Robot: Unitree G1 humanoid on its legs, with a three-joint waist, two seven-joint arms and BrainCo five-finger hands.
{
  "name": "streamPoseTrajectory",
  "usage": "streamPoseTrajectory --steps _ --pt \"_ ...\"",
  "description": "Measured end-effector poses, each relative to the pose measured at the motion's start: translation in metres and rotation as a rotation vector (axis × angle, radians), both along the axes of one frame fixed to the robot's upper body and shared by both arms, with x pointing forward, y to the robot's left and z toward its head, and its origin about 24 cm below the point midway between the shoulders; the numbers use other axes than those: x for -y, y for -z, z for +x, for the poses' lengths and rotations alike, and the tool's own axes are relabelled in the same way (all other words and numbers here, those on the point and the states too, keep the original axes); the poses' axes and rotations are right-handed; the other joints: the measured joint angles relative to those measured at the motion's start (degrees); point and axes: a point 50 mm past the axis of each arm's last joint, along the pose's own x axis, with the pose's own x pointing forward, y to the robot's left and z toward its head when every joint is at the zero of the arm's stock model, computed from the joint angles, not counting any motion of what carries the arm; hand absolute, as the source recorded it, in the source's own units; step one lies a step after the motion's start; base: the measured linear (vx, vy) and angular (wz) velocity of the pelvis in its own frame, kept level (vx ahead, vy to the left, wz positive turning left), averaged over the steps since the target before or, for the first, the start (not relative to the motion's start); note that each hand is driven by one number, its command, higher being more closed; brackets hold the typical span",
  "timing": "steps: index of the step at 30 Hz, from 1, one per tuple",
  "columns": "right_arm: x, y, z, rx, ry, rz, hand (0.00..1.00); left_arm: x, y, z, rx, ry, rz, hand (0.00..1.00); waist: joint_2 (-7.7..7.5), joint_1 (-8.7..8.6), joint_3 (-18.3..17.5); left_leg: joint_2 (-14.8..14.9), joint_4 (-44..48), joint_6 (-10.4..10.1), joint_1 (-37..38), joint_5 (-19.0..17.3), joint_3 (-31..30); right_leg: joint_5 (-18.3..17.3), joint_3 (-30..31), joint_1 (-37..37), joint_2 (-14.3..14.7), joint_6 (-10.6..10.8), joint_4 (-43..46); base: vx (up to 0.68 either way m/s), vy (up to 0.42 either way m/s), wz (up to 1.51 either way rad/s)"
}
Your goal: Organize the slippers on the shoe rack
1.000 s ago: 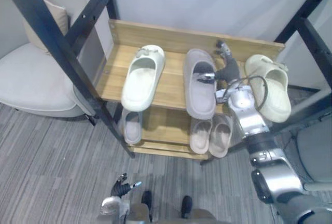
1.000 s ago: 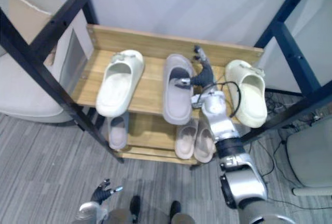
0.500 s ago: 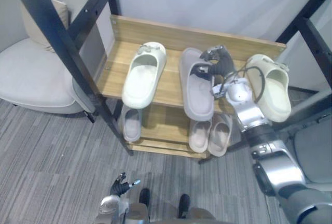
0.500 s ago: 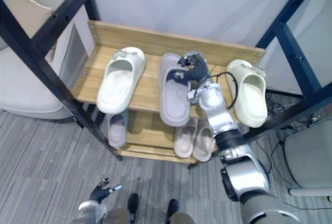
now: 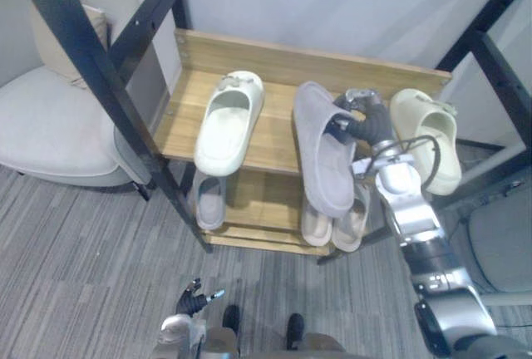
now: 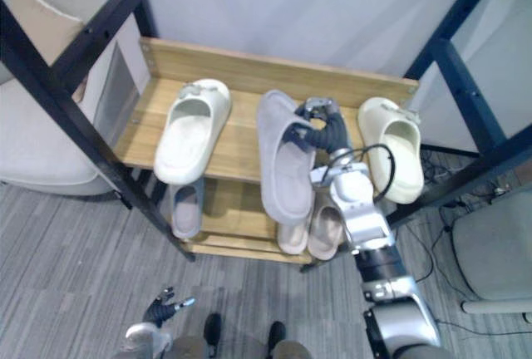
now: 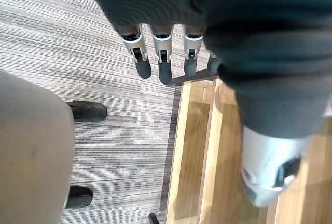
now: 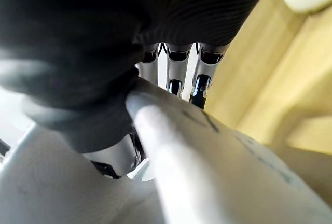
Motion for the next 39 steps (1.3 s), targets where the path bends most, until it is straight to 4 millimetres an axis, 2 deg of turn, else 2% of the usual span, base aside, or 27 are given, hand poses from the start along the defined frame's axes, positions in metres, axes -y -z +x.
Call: streamPoseTrajectory --steps 2,8,11,19,21,23,24,26,27,29,32,33,34,35,37,39 --pt "-0.006 -0.005 -0.016 0.061 -0.039 0.021 1.0 0.001 0.001 -0.002 -0.011 0.006 0.001 0.0 0.35 -0.45 -0.73 0.14 0.06 -0.43 0.2 -0.29 0.72 -0.12 0.61 -0.07 0.07 0.11 0.0 -0.06 -0.022 -0.14" --pt "-0.013 0.001 -0.039 0.095 -0.094 0.058 1.0 0.005 0.006 -0.013 -0.05 0.027 -0.01 0.0 1.4 -1.3 -3.57 0.29 0.05 -0.54 0.85 -0.36 1.17 -0.31 0.79 -0.04 0.14 0.14 0.15 -0.03 -0.013 -0.05" --pt "-0.021 0.009 -0.049 0.076 -0.152 0.077 1.0 0.005 0.008 -0.017 -0.067 0.024 -0.013 0.0 1.65 -1.47 -4.59 0.27 0.05 -0.42 0.97 -0.26 1.17 -0.35 0.77 -0.03 0.11 0.11 0.4 0.0 0.0 0.0" --pt "-0.062 0.043 -0.07 -0.094 -0.44 0.062 1.0 0.006 0.011 -0.022 -0.09 0.026 -0.014 0.0 1.88 -1.81 -5.99 0.07 0.13 -0.42 1.13 -0.23 0.94 -0.47 0.55 0.16 -0.15 0.21 0.74 0.0 0.002 0.01" --pt "-0.07 0.049 -0.072 -0.127 -0.488 0.057 1.0 0.007 0.011 -0.022 -0.091 0.037 -0.013 0.0 2.06 -1.82 -5.92 0.01 0.21 -0.39 1.12 -0.21 0.84 -1.14 0.53 -0.23 -0.28 0.02 2.06 -0.01 0.007 0.06" --pt "-0.079 0.057 -0.074 -0.166 -0.536 0.037 1.0 0.005 0.01 -0.019 -0.081 0.049 -0.003 0.0 2.1 -1.71 -5.29 -0.28 4.07 0.08 -0.68 -1.15 0.43 -3.16 0.52 -2.13 -0.92 -0.01 6.51 -0.03 0.007 0.14" --pt "-0.082 0.061 -0.075 -0.183 -0.555 0.022 1.0 0.005 0.009 -0.015 -0.071 0.055 -0.002 0.0 2.34 -1.6 -4.52 -0.35 8.85 0.22 -3.04 -3.25 0.05 -4.23 0.43 -3.23 -1.22 -0.12 9.05 -0.1 0.006 0.24" --pt "-0.091 0.065 -0.07 -0.202 -0.603 -0.046 1.0 0.012 0.002 0.007 -0.001 0.076 -0.011 0.0 5.06 -0.76 -0.4 0.97 25.84 0.38 -12.95 -10.05 -0.5 -7.83 0.08 -8.93 -1.06 -0.15 18.76 -0.17 0.006 0.2" --pt "-0.092 0.065 -0.068 -0.204 -0.606 -0.059 1.0 0.013 0.001 0.01 0.01 0.077 -0.012 0.0 5.46 -0.7 0.28 1.2 27.62 0.45 -14.36 -10.65 -0.54 -8.28 0.08 -10.01 -1.0 -0.13 20.31 -0.23 0.024 0.1" --pt "-0.093 0.067 -0.056 -0.22 -0.601 -0.107 1.0 0.014 -0.009 0.033 0.086 0.066 -0.025 0.0 6.52 0.02 4.77 1.75 35.14 -0.03 -20.59 -13.49 -0.8 -11.09 0.38 -16.13 -1.2 -0.38 27.73 -0.33 0.052 0.08" --pt "-0.091 0.073 -0.045 -0.259 -0.577 -0.156 1.0 0.012 -0.019 0.05 0.158 0.041 -0.037 0.0 7.68 0.75 8.25 3.04 38.22 0.26 -26.62 -14.07 -1.15 -12.3 -0.8 -21.89 -0.88 -0.4 32.74 -0.29 0.022 0.03" --pt "-0.091 0.071 -0.041 -0.251 -0.562 -0.171 1.0 0.006 -0.024 0.054 0.182 0.038 -0.023 0.0 7.24 0.69 9.44 2.95 40.29 0.01 -28.75 -14.06 -0.9 -14.05 -1.56 -24.14 -1.78 -0.73 39.06 -0.21 -0.031 0.03" --pt "-0.09 0.069 -0.039 -0.232 -0.541 -0.188 1.0 -0.001 -0.025 0.055 0.186 0.035 0.0 0.0 6.39 0.8 10.02 2.56 42.77 -0.19 -30.56 -14.46 -0.43 -17.38 -1.86 -24.43 -2.25 -1.74 39.42 -0.19 -0.049 -0.07" --pt "-0.088 0.06 -0.033 -0.198 -0.518 -0.206 1.0 -0.006 -0.023 0.051 0.163 0.025 0.023 0.0 7.19 0.9 11.52 3.32 46.57 -0.37 -33.52 -15.67 -0.69 -18.55 -2.6 -26.98 -2.71 -1.78 42.61 -0.15 -0.01 -0.15" --pt "-0.082 0.054 -0.026 -0.174 -0.471 -0.199 1.0 -0.01 -0.02 0.045 0.134 0.002 0.031 0.0 7.03 0.88 11.76 3.59 49.47 -0.35 -37.34 -16.26 -0.84 -19.4 -2.6 -30.8 -2.93 -1.91 45.74 -0.13 0.009 -0.05" --pt "-0.066 0.042 -0.007 -0.131 -0.339 -0.204 1.0 -0.012 -0.017 0.042 0.11 -0.02 0.037 0.0 6.93 1.05 13.15 3.85 54.67 -0.57 -43.98 -17.17 -1.36 -20.95 -2.94 -37.28 -3.6 -2.5 51.52 -0.13 -0.014 0.09"
